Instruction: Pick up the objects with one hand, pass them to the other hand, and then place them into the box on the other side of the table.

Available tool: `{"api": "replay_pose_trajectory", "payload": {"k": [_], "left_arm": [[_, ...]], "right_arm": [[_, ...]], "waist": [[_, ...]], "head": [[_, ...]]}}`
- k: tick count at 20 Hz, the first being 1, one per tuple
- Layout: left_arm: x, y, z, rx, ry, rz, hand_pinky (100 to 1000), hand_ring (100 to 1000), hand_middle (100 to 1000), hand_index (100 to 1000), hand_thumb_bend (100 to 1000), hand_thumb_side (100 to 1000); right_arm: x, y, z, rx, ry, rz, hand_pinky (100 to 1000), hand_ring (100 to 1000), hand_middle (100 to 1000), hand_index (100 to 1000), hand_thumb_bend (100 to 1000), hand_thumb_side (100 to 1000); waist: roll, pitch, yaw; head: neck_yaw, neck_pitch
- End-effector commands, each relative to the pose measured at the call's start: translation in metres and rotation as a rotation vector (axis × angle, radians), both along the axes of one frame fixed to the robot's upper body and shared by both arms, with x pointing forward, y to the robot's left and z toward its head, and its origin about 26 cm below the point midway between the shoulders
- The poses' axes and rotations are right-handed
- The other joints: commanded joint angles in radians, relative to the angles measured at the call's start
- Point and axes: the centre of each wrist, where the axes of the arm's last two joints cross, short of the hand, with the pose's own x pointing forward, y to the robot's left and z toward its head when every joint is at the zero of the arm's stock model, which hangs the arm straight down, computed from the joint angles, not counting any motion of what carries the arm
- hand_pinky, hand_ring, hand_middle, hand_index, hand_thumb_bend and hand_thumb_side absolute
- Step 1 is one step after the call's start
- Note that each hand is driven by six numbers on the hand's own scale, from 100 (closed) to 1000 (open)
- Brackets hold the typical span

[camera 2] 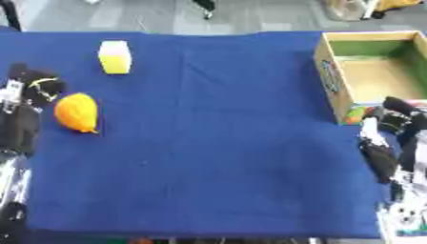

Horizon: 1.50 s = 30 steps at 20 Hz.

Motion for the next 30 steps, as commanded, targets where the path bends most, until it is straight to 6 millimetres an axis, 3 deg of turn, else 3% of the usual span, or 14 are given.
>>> {"api": "replay_pose_trajectory", "payload": {"k": [1, 7, 11, 18, 23, 25, 26, 30], "left_arm": [[0.0, 0.002, 0.01, 0.012, -0.033, 0.003, 786, 645, 611, 622, 306, 642], [0.001, 0.01, 0.02, 0.058, -0.061, 0.022, 786, 647, 613, 624, 304, 634], [0.001, 0.041, 0.05, 0.235, -0.123, 0.077, 785, 654, 621, 648, 293, 608], [0.003, 0.101, 0.12, 0.84, -0.182, 0.165, 791, 691, 670, 727, 312, 525], [0.012, 0.122, 0.159, 1.362, -0.111, 0.177, 785, 708, 700, 783, 418, 451], [0.018, 0.122, 0.166, 1.566, -0.056, 0.18, 783, 709, 703, 786, 434, 456], [0.022, 0.122, 0.166, 1.646, -0.019, 0.163, 776, 704, 700, 797, 522, 479], [0.04, 0.113, 0.159, 1.875, 0.099, 0.068, 775, 724, 720, 825, 587, 533]], "right_arm": [[0.0, -0.001, 0.005, -0.012, -0.017, 0.006, 669, 657, 697, 755, 100, 352], [0.0, -0.001, 0.005, -0.014, -0.015, 0.008, 669, 658, 697, 755, 100, 352], [0.0, -0.003, 0.005, -0.022, -0.011, 0.005, 669, 657, 697, 755, 100, 352], [-0.001, -0.006, 0.004, -0.038, -0.003, 0.002, 669, 657, 697, 755, 100, 352], [-0.002, -0.007, 0.002, -0.047, 0.004, 0.007, 669, 657, 697, 755, 100, 353], [-0.002, -0.007, 0.002, -0.05, 0.008, 0.009, 669, 657, 697, 755, 100, 353], [-0.002, -0.007, 0.002, -0.051, 0.008, 0.011, 669, 657, 696, 755, 100, 354], [-0.002, -0.007, 0.001, -0.055, 0.013, 0.016, 669, 657, 696, 755, 100, 353]], "waist": [[-0.008, -0.022, 0.0], [-0.008, -0.023, -0.004], [-0.006, -0.026, -0.006], [0.008, -0.034, -0.008], [0.017, -0.042, -0.014], [0.019, -0.045, -0.018], [0.02, -0.046, -0.021], [0.024, -0.051, -0.028]], "head": [[0.0, -0.002], [0.003, -0.002], [0.006, -0.002], [0.008, -0.002], [0.013, -0.002], [0.014, -0.002], [0.016, -0.002], [0.018, -0.002]]}}
